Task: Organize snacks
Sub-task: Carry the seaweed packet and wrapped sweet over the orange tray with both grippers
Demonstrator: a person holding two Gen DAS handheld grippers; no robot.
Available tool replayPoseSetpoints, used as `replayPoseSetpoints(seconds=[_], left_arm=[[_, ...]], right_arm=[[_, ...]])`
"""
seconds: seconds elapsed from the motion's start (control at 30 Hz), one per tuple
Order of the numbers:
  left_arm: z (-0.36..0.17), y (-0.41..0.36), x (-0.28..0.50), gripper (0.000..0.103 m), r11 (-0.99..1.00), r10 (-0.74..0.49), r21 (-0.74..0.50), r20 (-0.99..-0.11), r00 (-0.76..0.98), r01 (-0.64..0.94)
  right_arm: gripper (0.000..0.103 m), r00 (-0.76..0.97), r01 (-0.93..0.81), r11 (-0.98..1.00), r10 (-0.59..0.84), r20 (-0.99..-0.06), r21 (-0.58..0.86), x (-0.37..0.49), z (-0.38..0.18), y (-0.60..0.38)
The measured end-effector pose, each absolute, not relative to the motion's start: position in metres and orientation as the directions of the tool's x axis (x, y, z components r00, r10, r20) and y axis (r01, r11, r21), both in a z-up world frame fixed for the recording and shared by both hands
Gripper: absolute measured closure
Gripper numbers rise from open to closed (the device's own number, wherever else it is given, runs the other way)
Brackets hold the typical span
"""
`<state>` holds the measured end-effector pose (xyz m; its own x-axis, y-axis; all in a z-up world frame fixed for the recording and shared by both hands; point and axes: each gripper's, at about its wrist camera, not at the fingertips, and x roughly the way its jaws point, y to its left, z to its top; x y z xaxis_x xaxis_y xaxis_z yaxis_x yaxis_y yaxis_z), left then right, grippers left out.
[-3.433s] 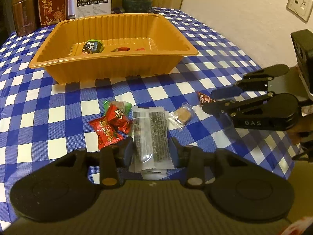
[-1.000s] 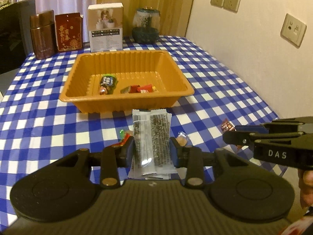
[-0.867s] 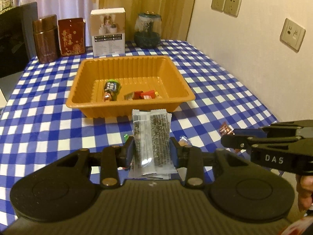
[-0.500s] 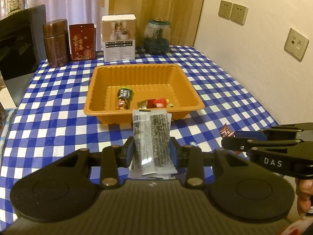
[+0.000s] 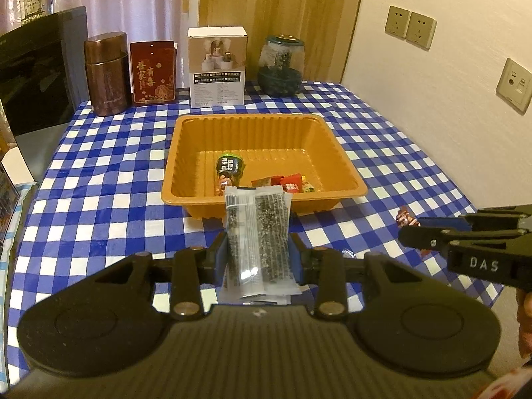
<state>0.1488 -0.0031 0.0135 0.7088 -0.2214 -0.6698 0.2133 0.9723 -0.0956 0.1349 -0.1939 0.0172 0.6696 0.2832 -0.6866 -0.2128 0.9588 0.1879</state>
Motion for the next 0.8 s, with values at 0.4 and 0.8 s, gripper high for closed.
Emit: replayPoseSetpoints(seconds=[0.4,0.8], left_arm=[[0.02,-0.002,0.186,0.069,0.97,-0.225,-0.079,-0.658,0.719,0.23],[0.023,0.004,0.241,0.069,0.968,-0.231,-0.084,-0.653,0.721,0.235]], right_arm=[[0.079,0.687,-0.219,0.962,0.272,-0.674,0.165,0.171,0.026,-0.195],[0.079,0.691,-0.212,0.962,0.272,-0.67,0.172,0.222,0.024,-0.195]])
